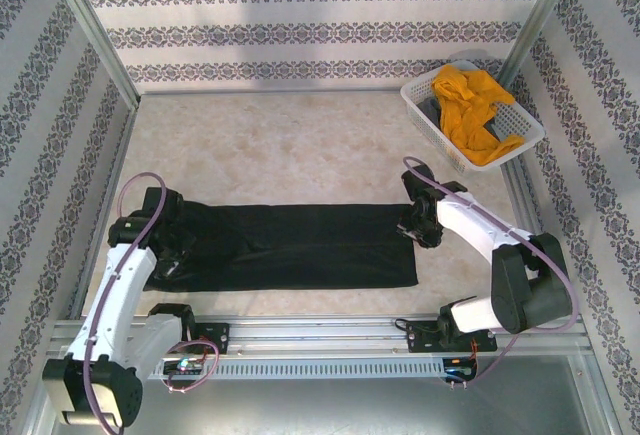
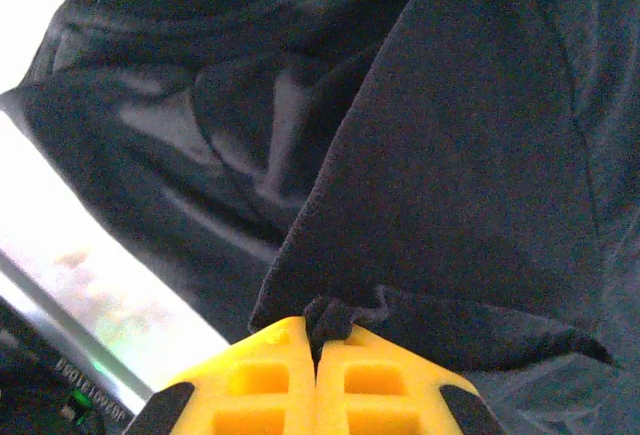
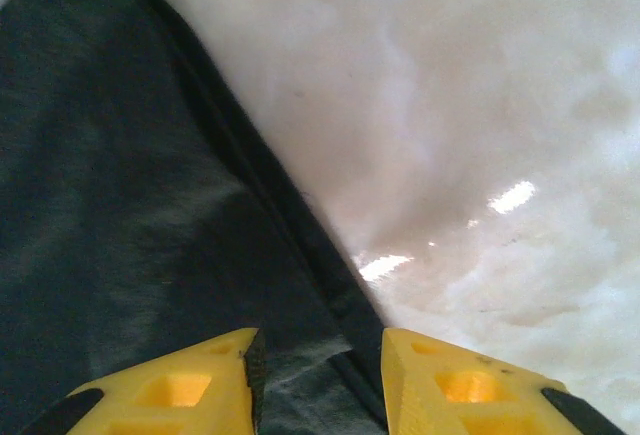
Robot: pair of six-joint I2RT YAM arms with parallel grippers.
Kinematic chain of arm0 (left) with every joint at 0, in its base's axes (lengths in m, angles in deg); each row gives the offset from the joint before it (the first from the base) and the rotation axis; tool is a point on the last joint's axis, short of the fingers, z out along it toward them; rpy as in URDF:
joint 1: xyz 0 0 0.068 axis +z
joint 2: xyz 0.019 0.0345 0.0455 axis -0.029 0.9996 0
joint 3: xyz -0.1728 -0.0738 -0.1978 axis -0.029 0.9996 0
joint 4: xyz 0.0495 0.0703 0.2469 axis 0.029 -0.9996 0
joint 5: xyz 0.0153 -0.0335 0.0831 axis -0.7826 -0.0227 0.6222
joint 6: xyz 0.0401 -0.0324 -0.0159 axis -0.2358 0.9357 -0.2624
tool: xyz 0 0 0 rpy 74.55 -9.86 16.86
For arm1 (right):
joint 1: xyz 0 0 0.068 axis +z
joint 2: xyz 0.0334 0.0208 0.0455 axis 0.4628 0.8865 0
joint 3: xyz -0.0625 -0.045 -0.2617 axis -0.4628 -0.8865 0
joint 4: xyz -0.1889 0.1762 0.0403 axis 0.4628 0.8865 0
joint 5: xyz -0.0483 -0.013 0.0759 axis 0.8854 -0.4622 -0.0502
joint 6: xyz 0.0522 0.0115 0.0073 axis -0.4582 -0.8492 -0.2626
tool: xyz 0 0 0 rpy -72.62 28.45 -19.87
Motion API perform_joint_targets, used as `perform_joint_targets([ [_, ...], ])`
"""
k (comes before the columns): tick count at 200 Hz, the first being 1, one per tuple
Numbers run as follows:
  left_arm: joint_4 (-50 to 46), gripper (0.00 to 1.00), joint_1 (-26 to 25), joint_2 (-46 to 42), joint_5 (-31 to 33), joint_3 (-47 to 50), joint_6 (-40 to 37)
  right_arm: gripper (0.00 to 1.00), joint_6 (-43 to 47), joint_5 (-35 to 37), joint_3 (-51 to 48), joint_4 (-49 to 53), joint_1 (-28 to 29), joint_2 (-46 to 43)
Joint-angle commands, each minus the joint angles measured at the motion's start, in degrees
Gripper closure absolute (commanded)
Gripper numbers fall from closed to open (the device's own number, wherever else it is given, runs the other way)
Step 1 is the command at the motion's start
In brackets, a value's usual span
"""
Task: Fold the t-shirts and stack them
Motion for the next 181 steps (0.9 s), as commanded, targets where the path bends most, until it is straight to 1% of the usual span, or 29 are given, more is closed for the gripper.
perform_joint_targets([
  [1,-6.7,1.00,-1.7,-2.5,-1.3,0.9,4.3,0.63,3.2,2.7,4.4,0.5,1.1,-0.2],
  [18,-6.9,1.00,-4.1,-3.3,-2.1,1.9,7.2,0.63,4.7,3.0,6.6,0.0,2.1,0.9],
  [46,-8.4,1.00,-10.9,-2.4,0.3,0.6,11.4,0.62,5.5,2.8,8.3,-0.6,3.4,2.9],
  [75,-8.5,1.00,-14.6,-1.0,1.8,1.2,14.5,0.62,5.1,1.8,7.7,-1.7,3.8,3.6],
  [105,-5.4,1.00,-17.1,0.4,2.2,3.8,16.7,0.62,5.3,1.1,6.8,-2.4,3.8,4.0],
  [126,-3.2,1.00,-17.3,2.4,2.7,5.0,16.2,0.62,5.0,0.3,6.2,-2.6,3.8,4.5],
  [156,2.6,1.00,-17.5,4.5,1.1,7.3,15.1,0.62,4.2,-0.7,5.5,-3.4,3.9,5.0],
  [162,3.2,0.92,-17.5,4.9,1.1,7.3,14.8,0.62,4.0,-0.9,5.4,-3.5,3.9,5.0],
  [173,4.2,0.69,-17.5,5.5,1.4,6.7,13.8,0.62,3.9,-1.0,5.4,-3.5,3.9,5.0],
  [181,4.1,0.55,-17.5,5.9,1.9,5.4,13.0,0.62,4.0,-1.4,5.5,-3.7,3.9,5.0],
])
